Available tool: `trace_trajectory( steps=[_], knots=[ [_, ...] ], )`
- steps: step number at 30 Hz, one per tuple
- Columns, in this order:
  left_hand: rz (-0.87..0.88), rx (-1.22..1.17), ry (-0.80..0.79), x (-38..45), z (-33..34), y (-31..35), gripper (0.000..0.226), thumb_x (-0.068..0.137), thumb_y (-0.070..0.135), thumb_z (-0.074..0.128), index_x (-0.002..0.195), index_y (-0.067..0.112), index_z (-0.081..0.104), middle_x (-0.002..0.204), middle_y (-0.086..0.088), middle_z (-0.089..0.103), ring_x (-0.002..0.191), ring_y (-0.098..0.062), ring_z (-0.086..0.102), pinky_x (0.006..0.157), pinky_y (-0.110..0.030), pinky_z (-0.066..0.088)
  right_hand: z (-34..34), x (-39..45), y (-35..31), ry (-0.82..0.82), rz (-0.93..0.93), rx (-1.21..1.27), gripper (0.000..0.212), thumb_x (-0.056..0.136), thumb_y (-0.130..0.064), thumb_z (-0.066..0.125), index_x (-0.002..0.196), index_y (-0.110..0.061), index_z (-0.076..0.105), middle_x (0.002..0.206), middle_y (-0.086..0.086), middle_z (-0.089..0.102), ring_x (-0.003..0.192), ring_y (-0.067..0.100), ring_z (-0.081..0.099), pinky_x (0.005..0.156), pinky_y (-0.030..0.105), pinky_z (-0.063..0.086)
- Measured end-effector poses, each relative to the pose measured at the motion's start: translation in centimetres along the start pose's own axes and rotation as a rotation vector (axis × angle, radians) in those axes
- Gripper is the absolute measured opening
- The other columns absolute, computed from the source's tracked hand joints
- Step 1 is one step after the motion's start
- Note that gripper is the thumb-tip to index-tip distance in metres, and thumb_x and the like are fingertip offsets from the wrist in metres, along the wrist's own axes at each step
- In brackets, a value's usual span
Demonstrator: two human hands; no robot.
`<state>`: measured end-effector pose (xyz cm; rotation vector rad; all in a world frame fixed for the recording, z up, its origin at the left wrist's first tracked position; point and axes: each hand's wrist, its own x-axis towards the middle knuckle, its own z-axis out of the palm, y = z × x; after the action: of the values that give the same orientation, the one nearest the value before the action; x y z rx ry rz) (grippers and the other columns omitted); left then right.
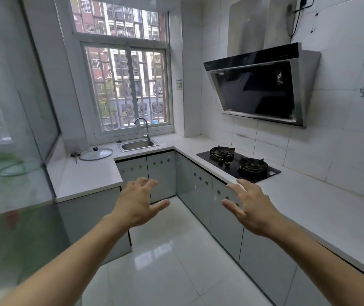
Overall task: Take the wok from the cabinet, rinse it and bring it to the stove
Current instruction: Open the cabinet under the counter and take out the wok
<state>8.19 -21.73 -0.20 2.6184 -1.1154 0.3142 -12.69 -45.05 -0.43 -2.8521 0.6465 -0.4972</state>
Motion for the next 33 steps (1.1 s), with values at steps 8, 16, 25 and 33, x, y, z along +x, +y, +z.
trace_trajectory(
  steps=[8, 16, 25, 33],
  knots=[
    [0.014, -0.060, -0.010, 10.9, 6.4, -0.9, 0.079, 0.079, 0.075, 0.046, 0.143, 0.030, 0.034, 0.147, 0.002, 0.036, 0.133, -0.022, 0.034, 0.108, -0.045, 0.037, 3.1, 9.8, 3.8, -0.006, 0.018, -0.009, 0.069, 0.089, -0.067, 0.033, 0.147, -0.030, 0.034, 0.156, -0.001, 0.025, 0.144, 0.019, 0.019, 0.113, 0.044, 0.029],
    [0.045, -0.112, -0.003, 26.3, 11.1, -3.2, 0.079, 0.078, 0.077, 0.043, 0.142, 0.030, 0.035, 0.147, 0.001, 0.038, 0.133, -0.023, 0.035, 0.106, -0.045, 0.039, 6.1, 23.1, 6.8, 0.015, 0.091, -0.031, 0.083, 0.081, -0.078, 0.020, 0.147, -0.030, 0.035, 0.156, -0.001, 0.026, 0.144, 0.021, 0.019, 0.114, 0.043, 0.028],
    [0.052, -0.099, -0.038, 40.4, 16.7, -5.5, 0.078, 0.079, 0.077, 0.043, 0.141, 0.031, 0.035, 0.146, 0.002, 0.038, 0.132, -0.022, 0.036, 0.105, -0.044, 0.040, 10.7, 36.2, 10.7, -0.016, 0.067, -0.033, 0.075, 0.086, -0.072, 0.022, 0.149, -0.030, 0.029, 0.157, -0.002, 0.022, 0.145, 0.017, 0.012, 0.115, 0.042, 0.024],
    [0.001, -0.039, -0.053, 54.2, 22.6, -7.0, 0.076, 0.079, 0.077, 0.041, 0.140, 0.032, 0.037, 0.146, 0.003, 0.039, 0.132, -0.022, 0.036, 0.105, -0.043, 0.040, 15.9, 53.4, 17.7, -0.019, 0.042, 0.031, 0.065, 0.095, -0.061, 0.034, 0.150, -0.027, 0.029, 0.159, 0.001, 0.021, 0.146, 0.020, 0.011, 0.115, 0.045, 0.022]
  ],
)
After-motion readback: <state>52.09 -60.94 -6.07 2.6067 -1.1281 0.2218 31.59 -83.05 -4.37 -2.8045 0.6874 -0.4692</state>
